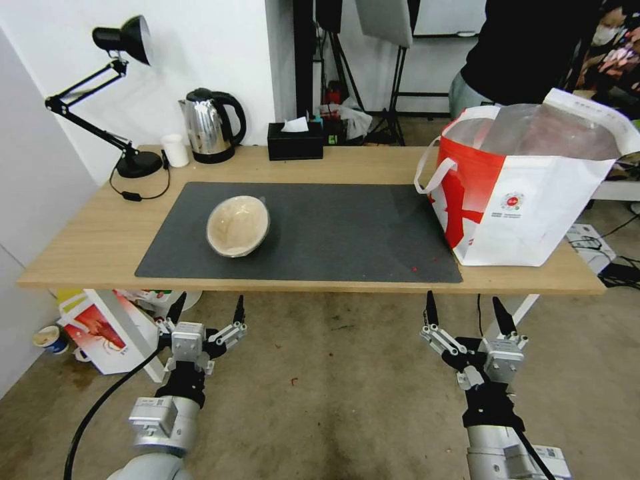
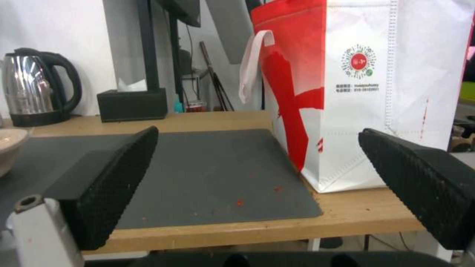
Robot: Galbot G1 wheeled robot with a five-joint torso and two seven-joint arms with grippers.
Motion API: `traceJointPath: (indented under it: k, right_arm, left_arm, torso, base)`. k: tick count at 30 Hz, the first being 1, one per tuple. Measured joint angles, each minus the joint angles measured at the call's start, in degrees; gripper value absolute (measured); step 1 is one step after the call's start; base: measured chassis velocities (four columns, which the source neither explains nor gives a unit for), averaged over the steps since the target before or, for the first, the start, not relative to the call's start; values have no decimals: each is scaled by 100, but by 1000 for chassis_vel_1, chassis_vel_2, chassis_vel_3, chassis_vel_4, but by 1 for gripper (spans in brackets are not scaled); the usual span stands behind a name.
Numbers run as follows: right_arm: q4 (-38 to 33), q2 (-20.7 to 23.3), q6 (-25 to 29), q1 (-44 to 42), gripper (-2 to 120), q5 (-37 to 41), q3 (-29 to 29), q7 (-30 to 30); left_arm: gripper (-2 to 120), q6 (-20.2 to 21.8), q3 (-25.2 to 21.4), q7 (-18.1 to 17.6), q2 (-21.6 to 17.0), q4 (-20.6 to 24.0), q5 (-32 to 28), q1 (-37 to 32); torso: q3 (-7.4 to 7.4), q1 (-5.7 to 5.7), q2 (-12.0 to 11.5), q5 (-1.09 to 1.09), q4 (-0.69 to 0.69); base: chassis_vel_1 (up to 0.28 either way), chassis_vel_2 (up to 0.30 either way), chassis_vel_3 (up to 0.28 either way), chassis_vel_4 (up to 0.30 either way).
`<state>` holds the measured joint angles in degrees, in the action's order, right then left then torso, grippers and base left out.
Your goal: Pick up the trash from the table and place it into the takeout bag.
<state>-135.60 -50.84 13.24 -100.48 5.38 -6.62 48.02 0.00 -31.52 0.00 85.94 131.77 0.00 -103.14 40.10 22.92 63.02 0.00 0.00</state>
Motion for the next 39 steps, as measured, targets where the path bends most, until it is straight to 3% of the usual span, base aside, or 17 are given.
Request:
traceJointPath:
  k: [20, 27, 36, 39]
  right_arm:
    - [-4, 0, 1, 0, 100, 0, 0, 0]
    - [-4, 0, 1, 0, 100, 0, 0, 0]
    - [-4, 0, 1, 0, 100, 0, 0, 1]
    - [-4, 0, 1, 0, 100, 0, 0, 0]
  left_arm:
    - [100, -133, 37, -47, 47, 40, -85, 17]
    - [100, -1378, 432, -477, 491, 630, -891, 225]
    - [100, -1441, 455, -511, 513, 674, -985, 237]
    - [100, -1130, 339, -572, 447, 969, -1615, 195]
  torso:
    - [0, 0, 0, -1, 0]
    - [0, 0, 0, 3, 0]
    - [0, 0, 0, -1, 0]
    - [0, 0, 0, 0, 0]
  base:
    - [0, 0, 0, 0]
    - [0, 0, 0, 0]
    - [0, 0, 0, 0]
    - [0, 0, 0, 0]
